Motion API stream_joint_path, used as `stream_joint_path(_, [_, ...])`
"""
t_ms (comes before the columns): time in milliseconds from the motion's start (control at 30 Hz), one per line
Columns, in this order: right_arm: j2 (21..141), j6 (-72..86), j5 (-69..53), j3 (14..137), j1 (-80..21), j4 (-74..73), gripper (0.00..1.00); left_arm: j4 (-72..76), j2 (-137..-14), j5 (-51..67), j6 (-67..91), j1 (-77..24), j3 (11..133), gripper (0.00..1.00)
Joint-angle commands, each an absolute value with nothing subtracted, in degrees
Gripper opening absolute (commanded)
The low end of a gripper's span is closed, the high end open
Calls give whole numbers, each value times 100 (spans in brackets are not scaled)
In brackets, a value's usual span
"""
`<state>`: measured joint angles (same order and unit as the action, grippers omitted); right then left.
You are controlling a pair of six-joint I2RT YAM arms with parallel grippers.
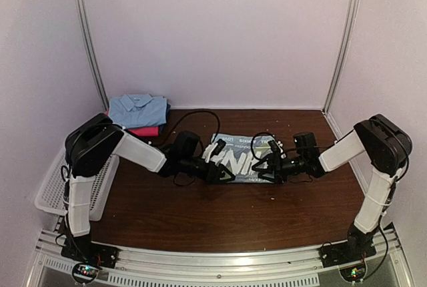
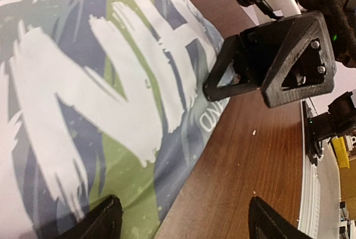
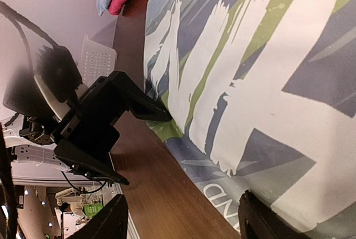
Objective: Fold and stack the mixed laundry pile
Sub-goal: Smooth out the square-folded T-shirt at the center of the board, then pick up the square-folded T-shirt from the center of the board.
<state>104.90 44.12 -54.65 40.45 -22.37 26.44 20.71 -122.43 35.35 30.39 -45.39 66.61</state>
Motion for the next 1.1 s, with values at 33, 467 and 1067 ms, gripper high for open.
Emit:
stream_joint_path(33, [10263,4048,-5299,3709,-1943,2257,66,1745,-11905,2713,2587,-4336,6188,78])
stream_joint_path(467, [8164,3654,-4638,3406,-797,658,58,1117,-11177,373,-1252,-5522,7150,68])
stream_joint_path(1067, [8135,3618,-4934,2871,-270,900,57,-1097,-14433,-712,-3485,-6474,11236,43])
